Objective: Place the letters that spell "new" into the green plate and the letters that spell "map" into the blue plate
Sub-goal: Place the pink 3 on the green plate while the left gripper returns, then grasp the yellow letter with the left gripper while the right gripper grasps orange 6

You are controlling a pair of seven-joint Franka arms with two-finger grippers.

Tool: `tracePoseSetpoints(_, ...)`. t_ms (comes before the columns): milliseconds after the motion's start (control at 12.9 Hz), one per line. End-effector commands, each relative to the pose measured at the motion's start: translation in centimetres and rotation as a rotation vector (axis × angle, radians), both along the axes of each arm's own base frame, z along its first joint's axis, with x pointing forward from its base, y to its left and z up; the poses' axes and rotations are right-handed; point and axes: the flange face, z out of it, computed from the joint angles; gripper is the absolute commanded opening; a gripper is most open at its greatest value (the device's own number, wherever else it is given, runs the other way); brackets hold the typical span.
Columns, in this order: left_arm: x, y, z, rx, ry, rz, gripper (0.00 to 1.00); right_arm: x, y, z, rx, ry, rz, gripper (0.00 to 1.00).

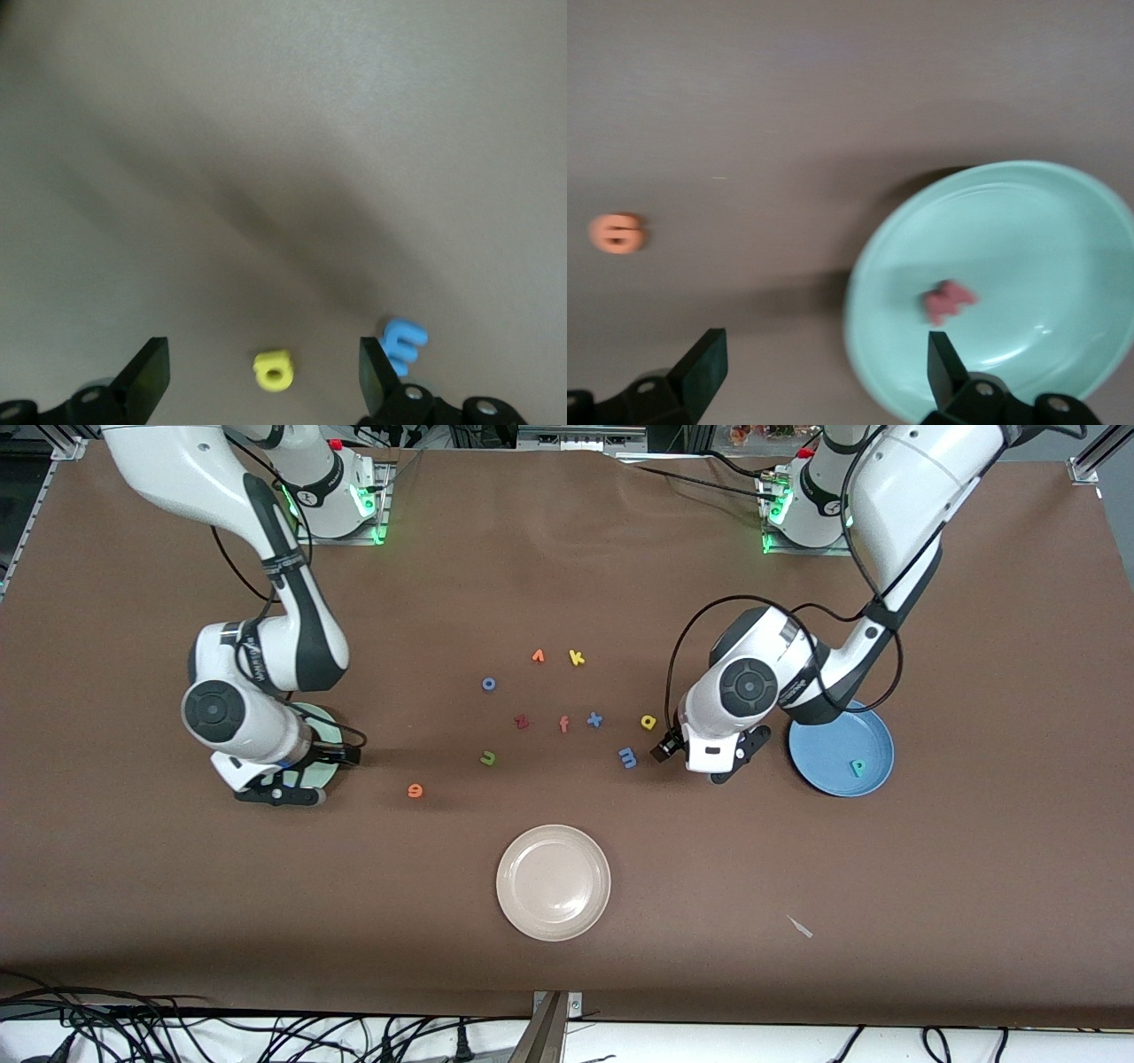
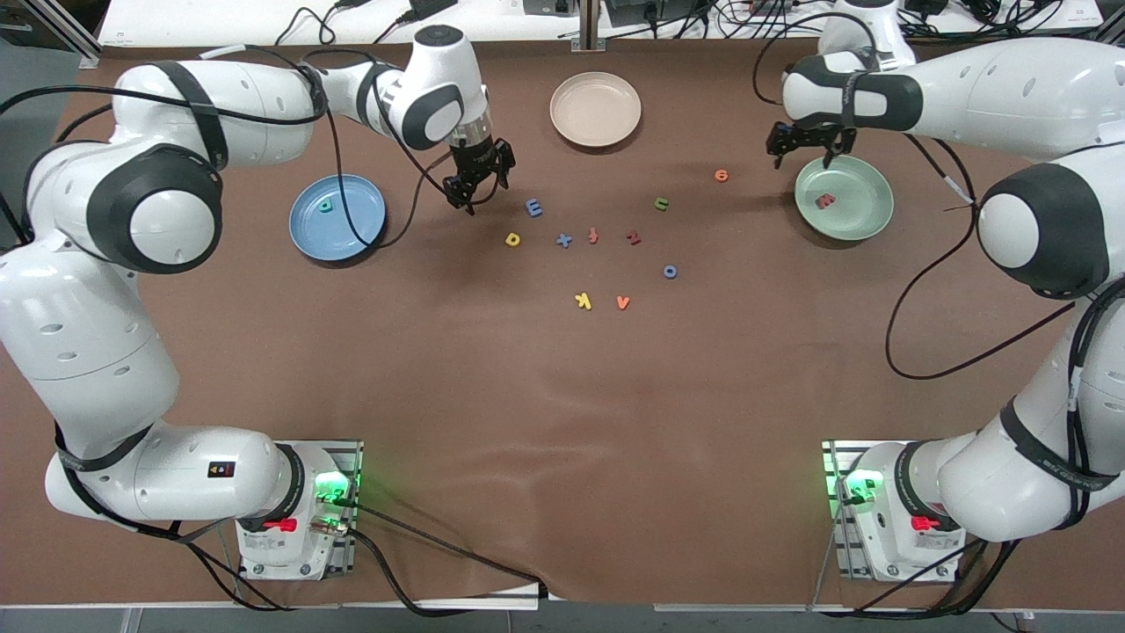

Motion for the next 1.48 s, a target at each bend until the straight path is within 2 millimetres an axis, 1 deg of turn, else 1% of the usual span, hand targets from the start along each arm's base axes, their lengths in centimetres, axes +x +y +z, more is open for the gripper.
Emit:
tracePoseSetpoints(0,-0.9,-1.3,-2.5,0.042,-0.014,0.061,0.93,0.9,3.6,-0.3,0.019,-0.019,-0.108,1.0)
tracePoseSetpoints(156,-1.4,-1.6,-2.7,0.034,-0.009,0.063,0.87,1.6,6.2,-0.5,0.062,-0.022,-0.199,1.0)
tracePoseSetpoints(233,-2.2,-2.1,-3.0,0.035,-0.001,0.057,0.83,2.0,7.3,-0.8,0.075,-0.023,-0.229,1.0)
tracePoseSetpoints(311,-3.1,-3.0,-3.5,0.04,0.005,0.049,0.82,2.6,7.7,-0.9,0.076,-0.031,-0.252,1.0)
tracePoseSetpoints(389,-3.8,-3.3,-4.1,0.031,0.003,0.044,0.79,2.7,8.5,-1.4,0.074,-0.031,-0.262,1.0)
tracePoseSetpoints(467,-4.3,-3.4,-4.3,0.02,-0.008,0.042,0.78,2.6,9.2,-2.5,0.067,-0.022,-0.262,1.0)
tracePoseSetpoints(622,-4.5,-3.4,-4.6,0.02,-0.006,0.041,0.71,3.0,9.5,-4.1,0.078,-0.06,-0.262,1.0)
tracePoseSetpoints(778,-4.9,-3.3,-4.9,0.024,-0.002,0.035,0.62,2.7,10.5,-6.1,0.078,-0.067,-0.246,1.0)
tracePoseSetpoints(856,-5.0,-3.3,-4.9,0.025,-0.002,0.035,0.59,2.7,10.6,-6.0,0.079,-0.072,-0.242,0.99)
tracePoseSetpoints(933,-5.0,-3.3,-4.9,0.026,-0.001,0.036,0.59,2.7,10.4,-6.1,0.075,-0.072,-0.239,0.99)
tracePoseSetpoints(1089,-5.0,-3.3,-4.9,0.025,-0.005,0.045,0.58,2.6,10.3,-7.1,0.065,-0.065,-0.225,0.94)
tracePoseSetpoints(1167,-5.1,-3.4,-5.0,0.023,-0.008,0.046,0.56,2.6,10.3,-7.4,0.066,-0.068,-0.226,0.91)
tracePoseSetpoints(1322,-5.7,-3.4,-5.5,0.009,-0.015,0.047,0.56,2.7,10.2,-7.6,0.071,-0.08,-0.225,0.85)
tracePoseSetpoints(1400,-5.6,-3.4,-5.5,0.008,-0.017,0.046,0.56,2.9,9.9,-7.5,0.073,-0.081,-0.229,0.83)
